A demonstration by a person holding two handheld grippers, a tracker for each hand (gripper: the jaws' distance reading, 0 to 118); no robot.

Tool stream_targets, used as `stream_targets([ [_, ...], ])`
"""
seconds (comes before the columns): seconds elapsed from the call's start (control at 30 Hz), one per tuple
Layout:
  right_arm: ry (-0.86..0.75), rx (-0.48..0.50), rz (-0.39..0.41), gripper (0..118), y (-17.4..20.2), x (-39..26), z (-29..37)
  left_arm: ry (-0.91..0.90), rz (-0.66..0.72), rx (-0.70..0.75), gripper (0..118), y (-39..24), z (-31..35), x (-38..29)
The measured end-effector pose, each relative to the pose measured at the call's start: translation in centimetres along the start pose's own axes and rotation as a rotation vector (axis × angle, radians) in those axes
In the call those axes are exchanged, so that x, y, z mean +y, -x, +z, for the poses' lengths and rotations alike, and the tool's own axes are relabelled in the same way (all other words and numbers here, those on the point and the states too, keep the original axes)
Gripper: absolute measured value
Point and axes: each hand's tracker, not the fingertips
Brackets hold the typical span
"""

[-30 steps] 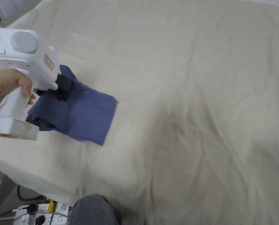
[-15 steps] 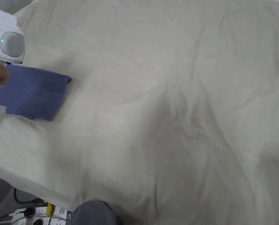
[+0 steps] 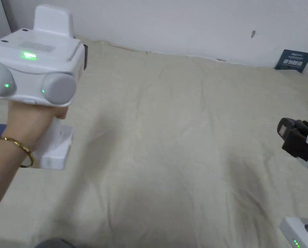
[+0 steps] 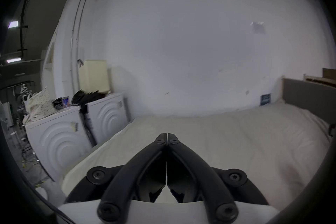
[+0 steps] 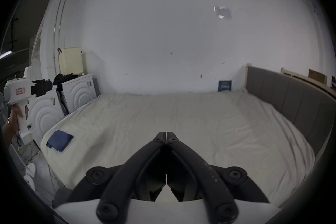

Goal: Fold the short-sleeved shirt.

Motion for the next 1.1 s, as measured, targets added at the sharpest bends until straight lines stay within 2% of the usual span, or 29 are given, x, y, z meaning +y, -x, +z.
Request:
stream_targets([
  [0.1,-0.037,-0.046,0.024,2,-1.0,0.2,1.5,-0.055,0.014,-0.078,0,-3.6,2.1,-0.1],
  [0.23,-0.073,-0.088,0.053,2,-1.5,-0.4,2.9,-0.061,0.148,-0.212,0,-6.6,4.2,-1.7],
  [0.57,-0.098,-0.109,0.038,2,-0.7,-3.5,3.9,0.014,0.081,-0.216,0,-9.5,7.3,-7.4],
  [0.97,-0.047,-0.096,0.016,2,0.4,-6.7,3.5,0.073,0.067,-0.185,0,-9.0,8.2,-11.3],
  [1.03,-0.043,-0.09,0.016,2,0.5,-6.7,3.3,0.078,0.074,-0.195,7,-9.0,8.1,-11.5],
  [1.1,-0.04,-0.088,0.025,5,0.5,-6.7,3.1,0.093,0.077,-0.201,32,-9.2,8.1,-11.4],
])
